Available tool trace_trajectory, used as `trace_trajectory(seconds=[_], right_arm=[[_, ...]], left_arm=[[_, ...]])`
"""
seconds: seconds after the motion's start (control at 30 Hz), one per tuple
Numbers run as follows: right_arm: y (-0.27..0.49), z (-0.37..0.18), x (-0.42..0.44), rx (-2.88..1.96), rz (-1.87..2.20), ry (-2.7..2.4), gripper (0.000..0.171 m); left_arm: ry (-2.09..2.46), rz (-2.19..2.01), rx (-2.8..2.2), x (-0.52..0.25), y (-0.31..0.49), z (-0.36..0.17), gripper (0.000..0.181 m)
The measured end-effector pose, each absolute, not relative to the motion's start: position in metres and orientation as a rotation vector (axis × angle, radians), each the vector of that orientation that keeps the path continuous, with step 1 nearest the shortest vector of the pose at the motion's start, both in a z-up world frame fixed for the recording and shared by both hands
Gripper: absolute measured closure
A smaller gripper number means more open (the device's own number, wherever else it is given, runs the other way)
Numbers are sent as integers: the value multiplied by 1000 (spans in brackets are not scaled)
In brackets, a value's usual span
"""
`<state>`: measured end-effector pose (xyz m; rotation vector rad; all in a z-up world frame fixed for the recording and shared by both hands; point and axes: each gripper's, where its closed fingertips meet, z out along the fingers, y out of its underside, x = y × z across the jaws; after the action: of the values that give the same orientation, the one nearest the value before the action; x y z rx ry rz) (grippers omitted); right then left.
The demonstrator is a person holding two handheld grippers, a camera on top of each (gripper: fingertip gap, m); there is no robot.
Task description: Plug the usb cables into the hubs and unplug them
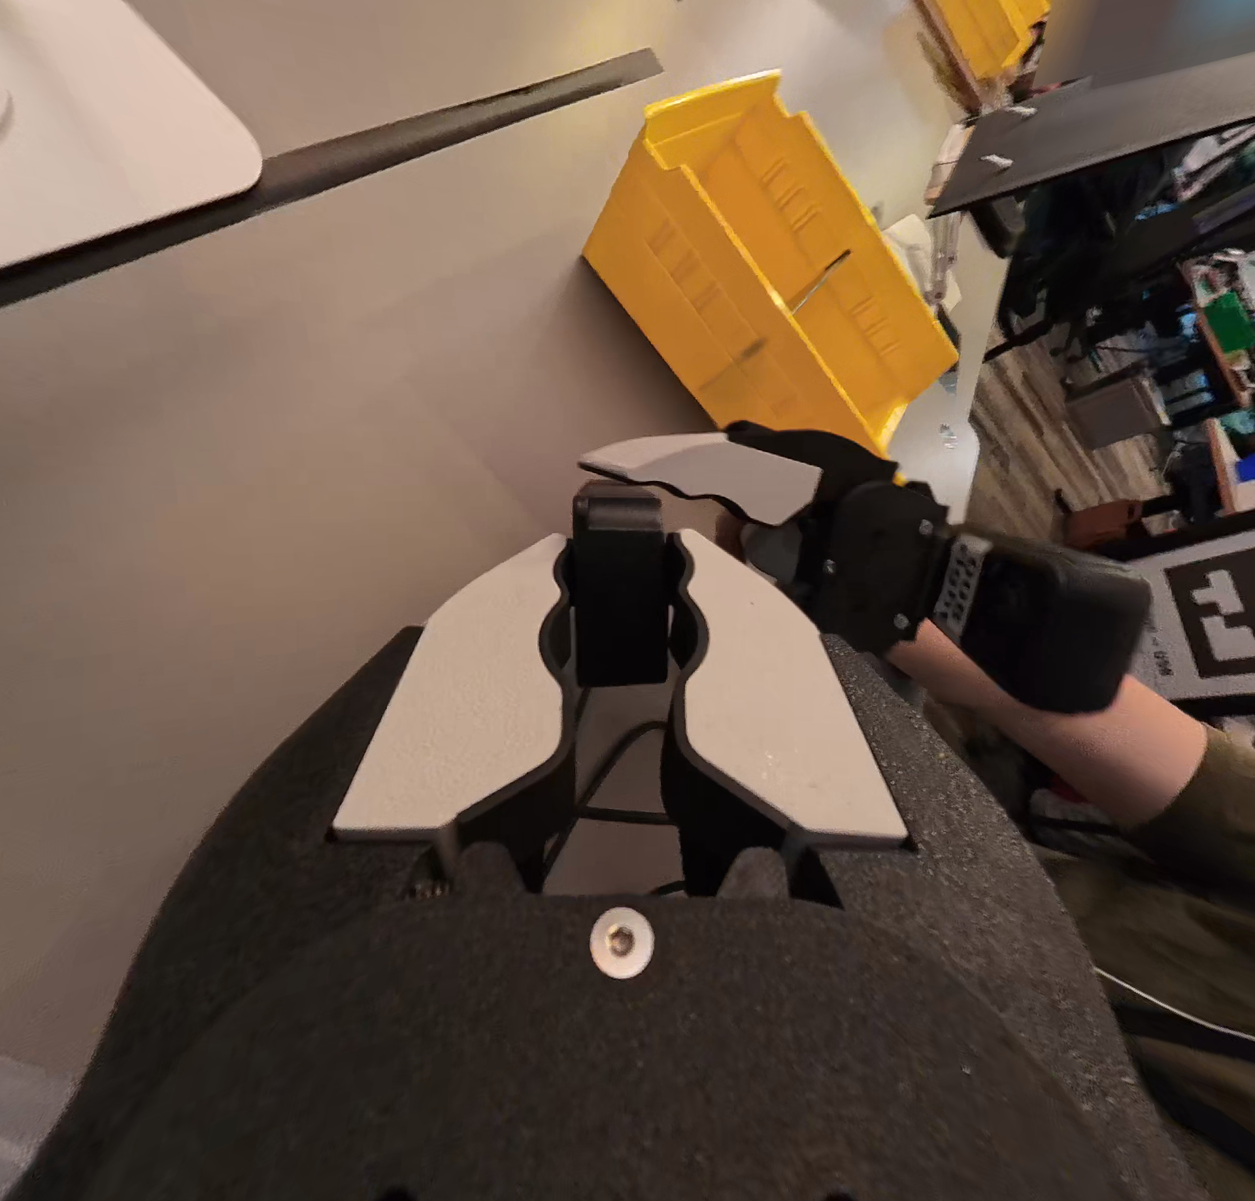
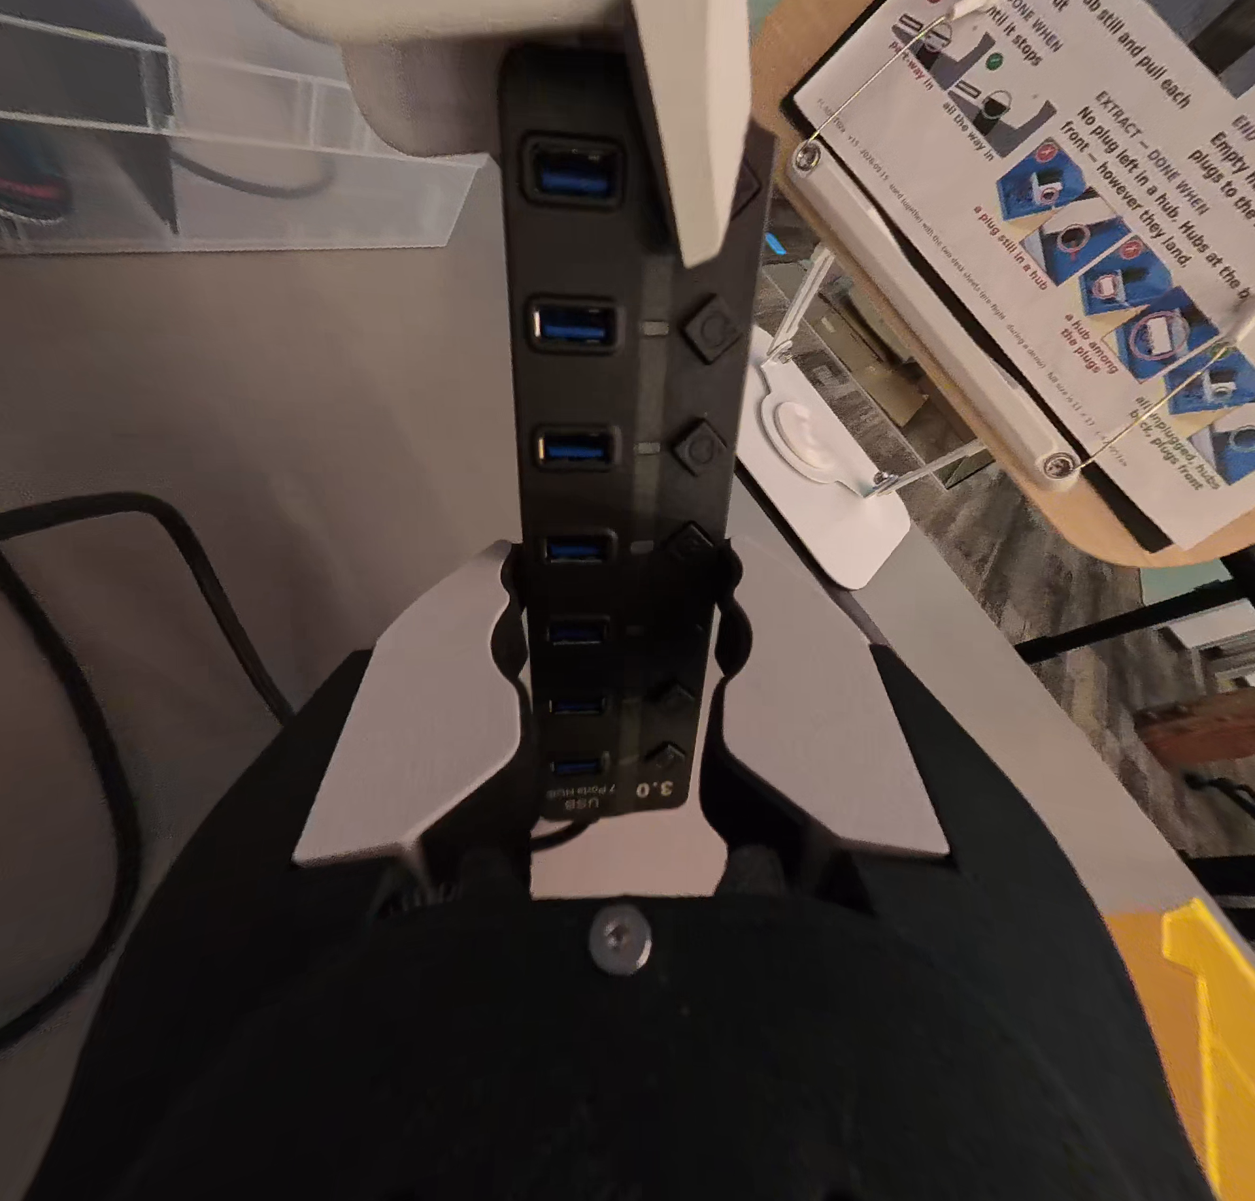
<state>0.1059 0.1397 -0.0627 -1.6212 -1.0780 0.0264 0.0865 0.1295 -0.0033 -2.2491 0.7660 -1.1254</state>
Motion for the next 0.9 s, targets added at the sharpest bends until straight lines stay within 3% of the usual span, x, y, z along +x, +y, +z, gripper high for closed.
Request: trace_trajectory(seconds=[0.13,0.5,0.9], right_arm=[[161,-56,123,-1649,-44,-1207,116],[177,-85,163,-1928,-62,-1727,116],[172,-155,169,-2257,64,-1868,115]], left_arm=[[775,-1175,-2115,82,133,23,145],[911,-441,-1890,-33,123,53,139],[899,-217,-2273,-179,58,-3,151]])
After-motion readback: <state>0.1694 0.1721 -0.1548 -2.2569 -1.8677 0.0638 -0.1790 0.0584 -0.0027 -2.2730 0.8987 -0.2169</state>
